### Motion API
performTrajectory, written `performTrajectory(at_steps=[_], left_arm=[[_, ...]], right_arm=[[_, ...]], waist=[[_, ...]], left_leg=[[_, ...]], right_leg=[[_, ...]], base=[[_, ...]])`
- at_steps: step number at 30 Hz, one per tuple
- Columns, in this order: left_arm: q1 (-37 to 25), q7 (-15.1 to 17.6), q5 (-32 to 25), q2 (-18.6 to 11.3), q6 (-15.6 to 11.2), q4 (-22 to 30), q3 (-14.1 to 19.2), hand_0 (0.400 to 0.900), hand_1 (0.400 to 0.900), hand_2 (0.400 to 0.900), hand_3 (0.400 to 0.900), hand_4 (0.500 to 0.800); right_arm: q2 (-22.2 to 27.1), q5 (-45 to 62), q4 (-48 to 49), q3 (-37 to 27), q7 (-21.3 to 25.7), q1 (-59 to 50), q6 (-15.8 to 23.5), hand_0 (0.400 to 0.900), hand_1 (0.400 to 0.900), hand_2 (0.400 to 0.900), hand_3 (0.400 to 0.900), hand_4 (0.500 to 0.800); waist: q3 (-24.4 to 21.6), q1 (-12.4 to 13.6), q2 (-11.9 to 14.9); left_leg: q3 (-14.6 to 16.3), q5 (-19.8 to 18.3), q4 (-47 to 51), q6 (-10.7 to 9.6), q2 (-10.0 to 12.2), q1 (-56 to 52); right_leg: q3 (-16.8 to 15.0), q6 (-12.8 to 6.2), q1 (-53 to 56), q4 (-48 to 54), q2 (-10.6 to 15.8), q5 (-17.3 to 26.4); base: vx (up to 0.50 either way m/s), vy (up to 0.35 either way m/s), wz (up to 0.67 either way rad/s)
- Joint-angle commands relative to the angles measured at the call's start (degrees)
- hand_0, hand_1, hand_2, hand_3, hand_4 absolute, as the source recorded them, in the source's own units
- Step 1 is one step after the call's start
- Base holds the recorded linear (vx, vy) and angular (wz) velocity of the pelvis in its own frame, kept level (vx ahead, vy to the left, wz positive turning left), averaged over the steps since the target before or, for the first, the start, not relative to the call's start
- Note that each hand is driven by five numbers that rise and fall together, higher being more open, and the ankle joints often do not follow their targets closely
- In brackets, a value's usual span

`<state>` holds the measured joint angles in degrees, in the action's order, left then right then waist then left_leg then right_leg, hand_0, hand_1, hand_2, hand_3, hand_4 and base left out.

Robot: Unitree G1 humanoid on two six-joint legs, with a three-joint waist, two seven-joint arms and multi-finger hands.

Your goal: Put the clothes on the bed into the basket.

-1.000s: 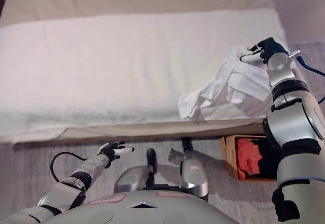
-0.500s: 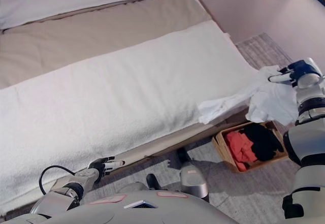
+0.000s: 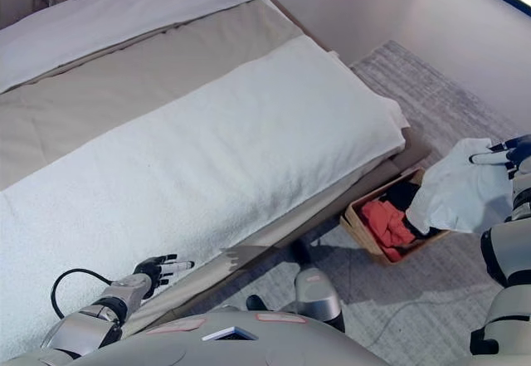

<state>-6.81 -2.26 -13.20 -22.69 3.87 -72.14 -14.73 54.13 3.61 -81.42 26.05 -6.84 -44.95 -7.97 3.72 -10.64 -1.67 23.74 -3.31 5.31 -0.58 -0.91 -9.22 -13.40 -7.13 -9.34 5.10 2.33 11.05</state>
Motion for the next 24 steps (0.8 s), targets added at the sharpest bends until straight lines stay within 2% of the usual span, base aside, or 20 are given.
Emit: performTrajectory(at_steps=[1,2,3,5,6,24], left_arm=[[-1.6,0.9,1.8,-5.0,-0.5,-2.1,1.0,0.900,0.900,0.900,0.900,0.800],[-1.5,0.9,1.8,-4.9,-0.6,-2.0,1.0,0.900,0.900,0.900,0.900,0.800],[-1.4,1.0,1.7,-4.9,-0.5,-2.0,1.1,0.900,0.900,0.900,0.900,0.800],[-1.4,1.0,1.7,-4.9,-0.4,-2.1,1.2,0.900,0.900,0.900,0.900,0.800],[-1.3,1.0,1.6,-4.9,-0.4,-2.1,1.4,0.900,0.900,0.900,0.900,0.800],[-1.5,0.9,1.6,-4.4,-0.1,-2.2,1.1,0.900,0.900,0.900,0.900,0.800]], right_arm=[[7.4,-1.3,-0.9,0.8,2.2,-5.1,2.1,0.400,0.400,0.400,0.400,0.500],[7.5,-1.2,-0.7,0.1,2.5,-4.6,2.2,0.596,0.596,0.596,0.596,0.618],[7.5,-1.1,-0.6,-0.2,2.5,-4.0,2.2,0.900,0.900,0.900,0.900,0.800],[7.9,-0.6,-0.3,-0.7,2.4,-3.5,2.1,0.900,0.900,0.900,0.900,0.800],[7.8,-0.3,0.0,-1.0,2.3,-3.1,2.1,0.900,0.900,0.900,0.900,0.800],[7.6,0.4,0.9,-3.2,2.3,0.6,1.9,0.900,0.900,0.900,0.900,0.800]], waist=[[-0.8,1.4,-0.7],[-0.7,1.4,-0.8],[-0.7,1.5,-0.9],[-0.7,1.6,-1.1],[-0.6,1.6,-0.4],[-0.4,2.1,-0.1]], left_leg=[[-5.4,-9.9,-7.3,1.3,0.8,0.4],[-5.5,-9.8,-7.4,1.3,0.8,0.5],[-5.6,-9.7,-7.4,1.2,0.7,0.6],[-5.8,-9.7,-7.4,1.2,0.7,0.7],[-5.1,-8.2,-7.5,0.9,0.5,1.3],[-6.3,-7.1,-6.2,0.3,0.9,1.4]], right_leg=[[1.1,-6.08,-0.2,-2.4,2.4,-1.6],[1.2,-6.08,-0.2,-2.4,2.4,-1.6],[1.3,-6.02,-0.3,-2.5,2.5,-1.6],[1.5,-6.02,-0.2,-2.4,2.6,-1.6],[1.0,-5.65,-0.9,-2.6,2.7,-0.5],[2.3,-4.83,-0.7,-2.7,2.8,-0.9]], base=[[-0.01,-0.011,0.08],[-0.01,-0.015,0.07],[-0.01,-0.015,0.05],[-0.04,-0.052,0.03],[-0.07,-0.079,0.01],[-0.01,-0.011,0.03]])
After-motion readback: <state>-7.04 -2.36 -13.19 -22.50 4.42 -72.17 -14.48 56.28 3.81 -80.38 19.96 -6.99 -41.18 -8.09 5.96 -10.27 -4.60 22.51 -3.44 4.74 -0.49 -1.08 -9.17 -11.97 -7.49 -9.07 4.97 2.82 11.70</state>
